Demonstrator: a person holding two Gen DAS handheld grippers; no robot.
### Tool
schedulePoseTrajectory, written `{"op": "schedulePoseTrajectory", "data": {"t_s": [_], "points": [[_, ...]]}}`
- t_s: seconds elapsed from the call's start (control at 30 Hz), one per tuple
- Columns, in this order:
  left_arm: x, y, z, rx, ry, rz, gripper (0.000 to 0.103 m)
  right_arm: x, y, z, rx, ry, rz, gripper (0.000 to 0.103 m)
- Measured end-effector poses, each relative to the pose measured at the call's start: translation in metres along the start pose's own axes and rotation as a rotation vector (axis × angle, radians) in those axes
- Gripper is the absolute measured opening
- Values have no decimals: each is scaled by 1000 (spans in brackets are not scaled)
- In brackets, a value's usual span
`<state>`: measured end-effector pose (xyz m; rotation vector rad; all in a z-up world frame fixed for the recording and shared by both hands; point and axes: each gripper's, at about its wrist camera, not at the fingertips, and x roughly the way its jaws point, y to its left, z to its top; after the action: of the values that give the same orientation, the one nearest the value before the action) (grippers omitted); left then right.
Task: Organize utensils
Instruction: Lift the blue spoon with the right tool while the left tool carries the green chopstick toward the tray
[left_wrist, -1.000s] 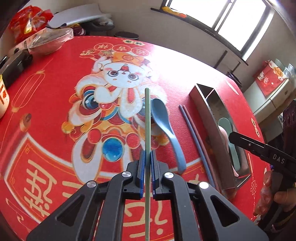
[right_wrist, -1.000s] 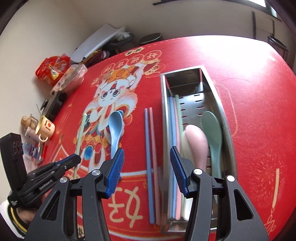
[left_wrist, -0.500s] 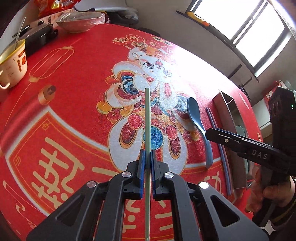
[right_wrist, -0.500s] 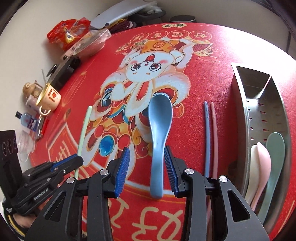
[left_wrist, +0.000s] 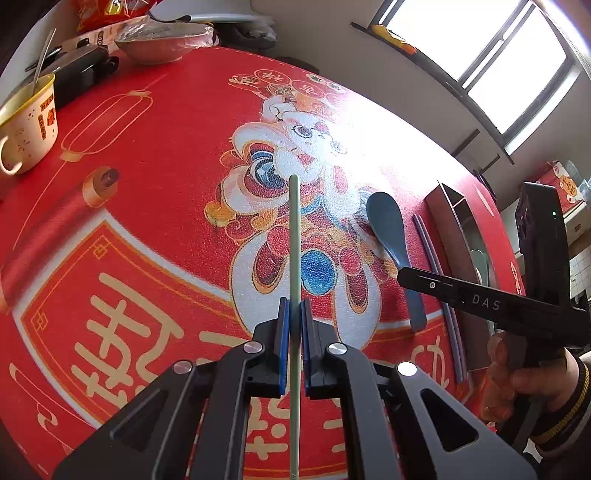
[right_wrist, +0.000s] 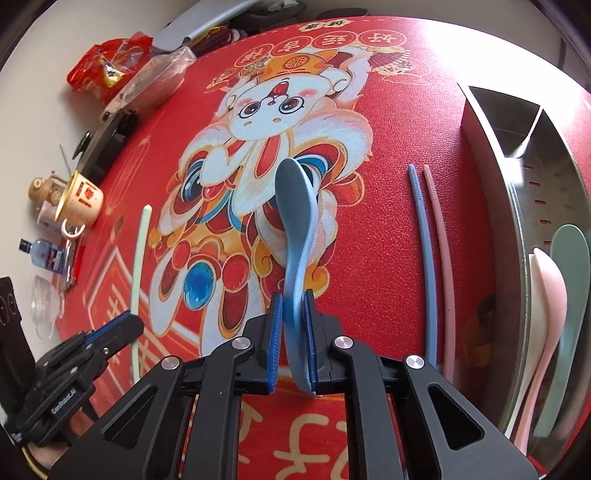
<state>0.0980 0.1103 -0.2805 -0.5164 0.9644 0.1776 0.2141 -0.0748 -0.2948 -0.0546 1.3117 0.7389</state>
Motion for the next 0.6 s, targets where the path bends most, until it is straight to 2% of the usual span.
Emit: {"op": "schedulePoseTrajectory", "data": {"t_s": [0.1, 0.6], "points": [[0, 0, 0, 6, 4, 2, 6, 2, 5, -2, -17, 7, 16, 6], [-10, 6, -5, 10, 1, 19, 6, 7, 15, 1, -43, -17, -13, 8]]}}
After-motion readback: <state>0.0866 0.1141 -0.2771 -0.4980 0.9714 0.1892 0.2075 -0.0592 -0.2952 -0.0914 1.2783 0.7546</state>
